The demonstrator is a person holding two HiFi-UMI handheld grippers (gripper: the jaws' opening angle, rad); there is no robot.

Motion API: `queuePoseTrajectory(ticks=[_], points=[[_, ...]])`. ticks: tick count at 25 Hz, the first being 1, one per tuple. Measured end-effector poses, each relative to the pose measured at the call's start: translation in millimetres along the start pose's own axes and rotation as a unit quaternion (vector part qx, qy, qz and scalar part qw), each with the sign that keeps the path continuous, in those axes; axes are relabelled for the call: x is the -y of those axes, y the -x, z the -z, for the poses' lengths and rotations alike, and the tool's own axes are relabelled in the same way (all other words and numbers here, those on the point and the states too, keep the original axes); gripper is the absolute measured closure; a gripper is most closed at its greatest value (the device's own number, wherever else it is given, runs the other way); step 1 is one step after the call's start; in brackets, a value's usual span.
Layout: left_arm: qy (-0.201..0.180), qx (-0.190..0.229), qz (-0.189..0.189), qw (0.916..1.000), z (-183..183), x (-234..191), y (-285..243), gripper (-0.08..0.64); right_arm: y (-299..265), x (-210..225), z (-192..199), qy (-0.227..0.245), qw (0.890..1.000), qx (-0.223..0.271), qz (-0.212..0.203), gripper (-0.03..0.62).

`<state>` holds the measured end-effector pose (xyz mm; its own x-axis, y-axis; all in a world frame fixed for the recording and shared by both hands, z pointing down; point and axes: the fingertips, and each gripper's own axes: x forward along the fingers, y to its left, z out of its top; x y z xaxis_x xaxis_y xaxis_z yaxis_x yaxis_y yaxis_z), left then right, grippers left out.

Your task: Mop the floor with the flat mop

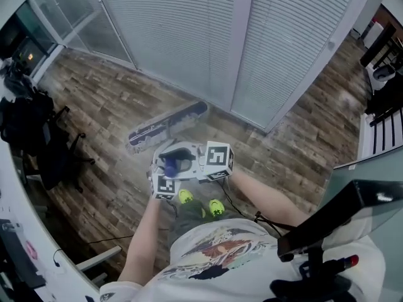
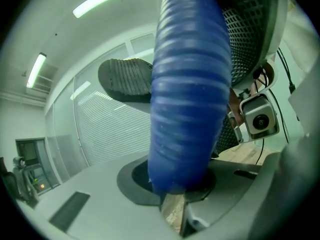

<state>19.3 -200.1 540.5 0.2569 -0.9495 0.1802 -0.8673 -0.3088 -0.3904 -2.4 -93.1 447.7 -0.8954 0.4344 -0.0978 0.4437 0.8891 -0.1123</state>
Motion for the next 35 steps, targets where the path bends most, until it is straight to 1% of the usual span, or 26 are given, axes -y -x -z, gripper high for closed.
queuePoseTrajectory(ticks=[2, 8, 12, 15, 17, 19, 23, 25, 28, 32, 35], points=[[-0.001, 0.005, 0.004, 1.0, 4.2, -23.1, -15.9, 0.511, -6.9, 28.3, -2.0, -0.002, 1.0, 0.004, 0.004, 0.356], [-0.025, -0.004, 0.048, 0.9985, 35.3, -83.6, -55.1, 0.511, -37.2, 108.4, 1.7, -0.019, 0.999, 0.011, 0.029, 0.351], [-0.029, -0.003, 0.058, 0.9979, 47.6, -129.9, -77.2, 0.511, -58.7, 158.1, -3.6, -0.024, 0.999, 0.017, 0.04, 0.341], [-0.025, -0.004, 0.059, 0.9979, 49.5, -149.0, -81.8, 0.511, -70.1, 174.6, -9.5, -0.019, 0.998, 0.018, 0.05, 0.341], [-0.018, -0.006, 0.049, 0.9986, 50.3, -150.5, -75.3, 0.511, -74.8, 169.3, -9.1, -0.015, 0.999, 0.012, 0.045, 0.342], [-0.014, -0.009, 0.04, 0.999, 50.7, -143.4, -67.3, 0.511, -75.0, 156.4, -5.1, -0.007, 1.0, -0.002, 0.028, 0.342], [-0.017, -0.022, 0.041, 0.9988, 48.9, -109.2, -47.5, 0.511, -64.6, 117.4, 5.2, 0.001, 1.0, -0.023, 0.007, 0.342], [-0.012, -0.02, 0.035, 0.9991, 39.7, -89.6, -35.4, 0.511, -54.5, 93.9, 5.0, -0.002, 1.0, -0.015, 0.005, 0.342], [0.002, -0.012, 0.017, 0.9998, 15.6, -59.3, -20.6, 0.511, -33.1, 58.1, -4.1, -0.003, 1.0, 0.003, 0.005, 0.342], [0.008, -0.014, 0.014, 0.9998, -11.6, -5.6, 2.6, 0.509, -1.2, 1.9, -11.7, -0.004, 1.0, 0.013, 0.007, 0.343], [0.014, -0.005, 0.018, 0.9997, -31.9, 23.5, 26.7, 0.508, 10.1, -35.2, -21.2, -0.003, 0.999, 0.033, 0.036, 0.344]])
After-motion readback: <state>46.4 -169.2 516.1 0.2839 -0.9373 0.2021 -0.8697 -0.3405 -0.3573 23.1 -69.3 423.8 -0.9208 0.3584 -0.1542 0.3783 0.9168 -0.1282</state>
